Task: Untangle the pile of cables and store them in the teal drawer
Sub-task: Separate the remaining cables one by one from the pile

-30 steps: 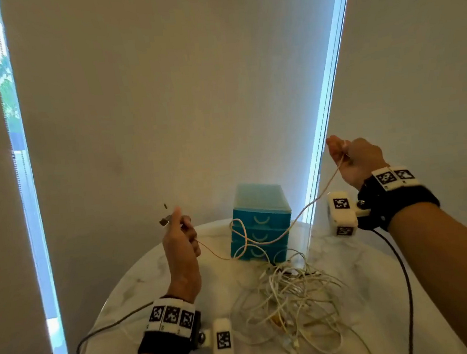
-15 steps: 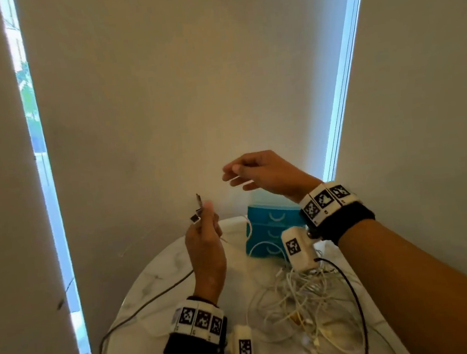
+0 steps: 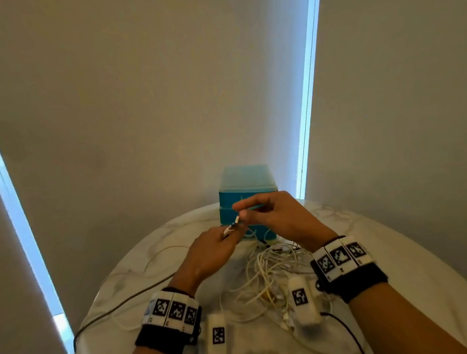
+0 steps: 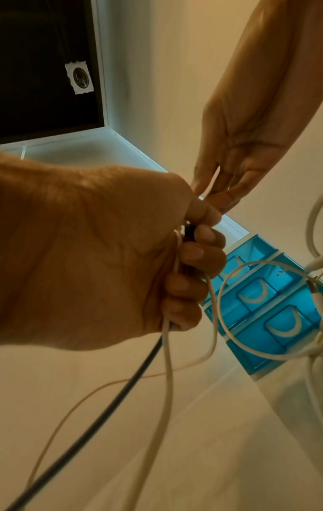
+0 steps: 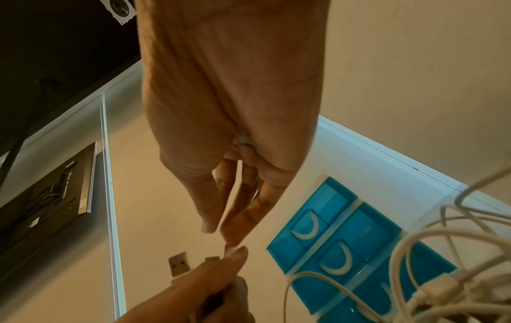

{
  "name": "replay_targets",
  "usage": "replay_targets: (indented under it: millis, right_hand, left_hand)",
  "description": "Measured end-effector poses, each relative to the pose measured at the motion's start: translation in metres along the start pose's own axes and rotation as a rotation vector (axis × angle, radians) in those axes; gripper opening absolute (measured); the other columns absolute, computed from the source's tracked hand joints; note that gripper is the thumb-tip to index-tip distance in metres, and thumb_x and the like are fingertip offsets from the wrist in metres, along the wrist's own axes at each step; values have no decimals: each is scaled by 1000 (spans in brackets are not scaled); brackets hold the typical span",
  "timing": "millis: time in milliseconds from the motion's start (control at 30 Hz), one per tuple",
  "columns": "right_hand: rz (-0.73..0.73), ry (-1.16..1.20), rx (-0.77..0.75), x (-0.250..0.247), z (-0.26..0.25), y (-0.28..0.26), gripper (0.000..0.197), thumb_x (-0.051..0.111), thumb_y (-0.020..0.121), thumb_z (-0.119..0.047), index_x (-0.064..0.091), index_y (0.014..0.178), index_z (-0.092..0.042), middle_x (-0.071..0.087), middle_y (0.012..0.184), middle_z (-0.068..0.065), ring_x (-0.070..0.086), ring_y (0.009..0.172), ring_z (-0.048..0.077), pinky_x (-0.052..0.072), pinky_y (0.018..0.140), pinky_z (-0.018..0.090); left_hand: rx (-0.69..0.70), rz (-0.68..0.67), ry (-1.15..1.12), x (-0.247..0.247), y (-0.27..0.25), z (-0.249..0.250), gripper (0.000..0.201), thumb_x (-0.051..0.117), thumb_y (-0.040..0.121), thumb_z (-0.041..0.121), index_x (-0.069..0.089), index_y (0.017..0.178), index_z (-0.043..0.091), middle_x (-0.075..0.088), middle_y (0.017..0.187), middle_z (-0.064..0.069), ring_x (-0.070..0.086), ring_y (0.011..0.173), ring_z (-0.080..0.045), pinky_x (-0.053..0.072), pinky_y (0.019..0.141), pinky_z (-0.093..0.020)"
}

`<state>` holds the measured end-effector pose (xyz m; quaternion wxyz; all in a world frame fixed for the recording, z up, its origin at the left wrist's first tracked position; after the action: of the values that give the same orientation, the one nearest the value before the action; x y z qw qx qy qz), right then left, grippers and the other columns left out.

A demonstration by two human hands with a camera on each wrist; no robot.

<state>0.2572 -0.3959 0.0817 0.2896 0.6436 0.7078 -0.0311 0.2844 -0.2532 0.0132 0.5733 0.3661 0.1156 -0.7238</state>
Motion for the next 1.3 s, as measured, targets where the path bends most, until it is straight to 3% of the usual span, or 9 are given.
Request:
replay_targets:
  millis: [267,367,467,600,667,833,1000,1167,1300]
  right_hand:
    - [-49,-83,-57,9,-10,-1,17,81,94,-18,84,110,-22,82,104,-12,75,104,2,57,108,34]
    - [1,-68,-59,-3,-9,-5,17,79,96,-21,83,113,-24,82,106,-12,76,105,3,58,107,38]
    - [30,-76,-47,-14,-8,-18,19,82,94,-28,81,113,-27,81,106,-12,76,102,6,61,102,42]
    - [-489,-528,102,25,21,-52,58,82,77,-71,67,129,-49,58,142,-20,55,131,6,45,116,42]
    - [-656,-599,169,39,43,-69,57,86,76,-64,67,128,-52,46,151,-21,42,141,9,35,121,42]
    - [-417,-350,118,32,65,-63,20,89,84,-37,83,103,-40,65,133,-22,58,126,1,44,118,42]
    - [-425,-251,84,33,66,-72,18,82,92,-39,84,109,-38,68,129,-27,60,123,-8,42,106,10]
    - [-34,30,202,-1,90,-70,22,76,97,-37,78,117,-29,82,105,-2,77,103,28,60,98,54]
    - [69,141,167,-6,93,-67,41,80,95,-37,65,132,-35,82,100,1,80,92,19,65,89,43]
  left_hand:
    - [78,-96,-118,12,-1,3,44,33,114,48,61,95,19,64,88,-2,59,80,-15,51,81,-41]
    - [43,-63,-272,11,0,-1,47,33,111,57,56,104,18,59,85,2,53,70,-10,51,68,-35]
    - [67,81,-236,-6,1,0,47,33,108,65,59,104,26,66,92,6,58,77,-6,48,72,-30]
    - [49,165,-260,-15,5,-7,58,46,98,80,72,109,29,77,103,12,71,97,-4,57,88,-33]
    - [5,182,-282,-14,6,-15,55,55,95,79,75,100,28,80,98,11,73,94,-5,57,87,-34]
    - [-10,158,-285,-8,6,-20,39,64,98,64,75,97,27,80,99,14,73,91,2,58,90,-33]
    - [23,20,-142,7,12,-30,25,71,99,50,73,119,37,75,117,17,69,102,2,55,95,-32]
    - [-18,50,-86,8,8,-25,33,66,95,56,82,91,28,79,92,7,70,87,-9,57,89,-39]
    - [104,105,-361,-6,-2,16,22,65,105,37,83,104,25,80,96,21,71,90,8,51,81,-14]
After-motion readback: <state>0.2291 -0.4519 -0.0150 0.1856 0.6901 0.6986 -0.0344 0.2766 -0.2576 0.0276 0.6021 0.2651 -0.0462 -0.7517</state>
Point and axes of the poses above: each hand's wrist, its own y-axis towards the middle knuckle, its own x-axis out of the palm, z = x × y, the point moved 10 cm from there along y, towards the middle knuckle
